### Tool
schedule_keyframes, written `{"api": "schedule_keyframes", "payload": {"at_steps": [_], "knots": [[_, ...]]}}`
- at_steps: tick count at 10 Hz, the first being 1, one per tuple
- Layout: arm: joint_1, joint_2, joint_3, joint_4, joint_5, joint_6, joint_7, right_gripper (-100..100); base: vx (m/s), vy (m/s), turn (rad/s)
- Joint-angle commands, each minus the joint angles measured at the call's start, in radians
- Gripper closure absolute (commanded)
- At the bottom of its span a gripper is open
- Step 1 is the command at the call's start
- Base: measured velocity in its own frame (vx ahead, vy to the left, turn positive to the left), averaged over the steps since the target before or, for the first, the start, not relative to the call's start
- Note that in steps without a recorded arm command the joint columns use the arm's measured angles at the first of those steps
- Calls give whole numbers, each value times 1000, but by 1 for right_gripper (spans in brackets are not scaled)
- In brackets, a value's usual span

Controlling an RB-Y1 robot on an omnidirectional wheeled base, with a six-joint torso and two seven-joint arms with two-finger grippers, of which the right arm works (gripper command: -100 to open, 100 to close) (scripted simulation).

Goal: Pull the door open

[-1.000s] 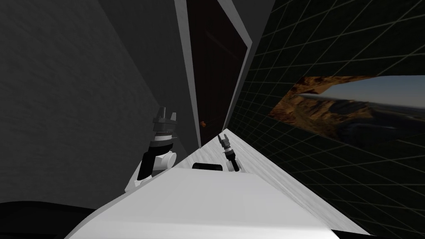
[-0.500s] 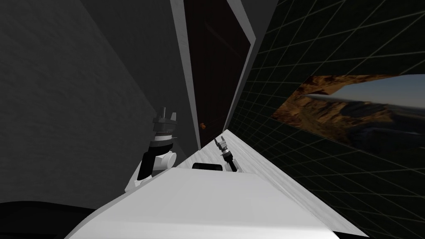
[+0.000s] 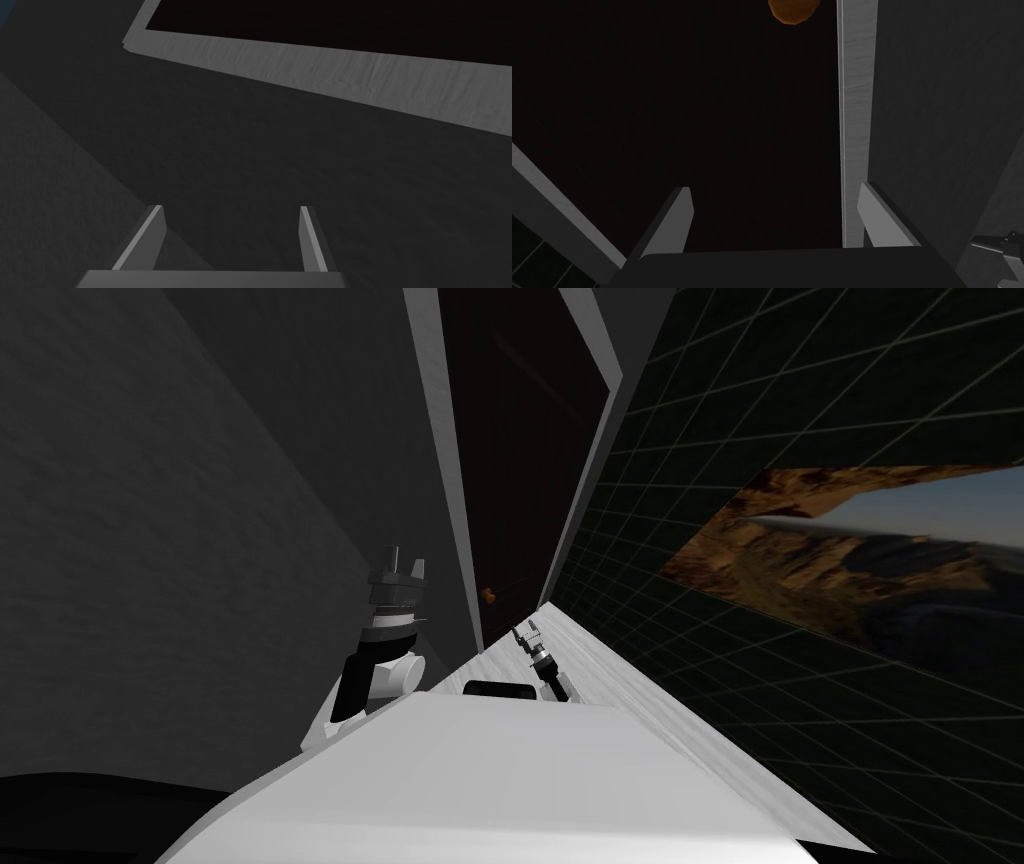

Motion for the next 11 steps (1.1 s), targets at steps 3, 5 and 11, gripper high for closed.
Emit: {"api": "schedule_keyframes", "payload": {"at_steps": [3,5,11], "knots": [[-18,4,20,79,37,-20,62,-100,96,9,22],[-28,5,28,114,53,-27,88,-100,101,14,26],[-59,10,53,222,102,-49,167,-100,140,55,49]]}}
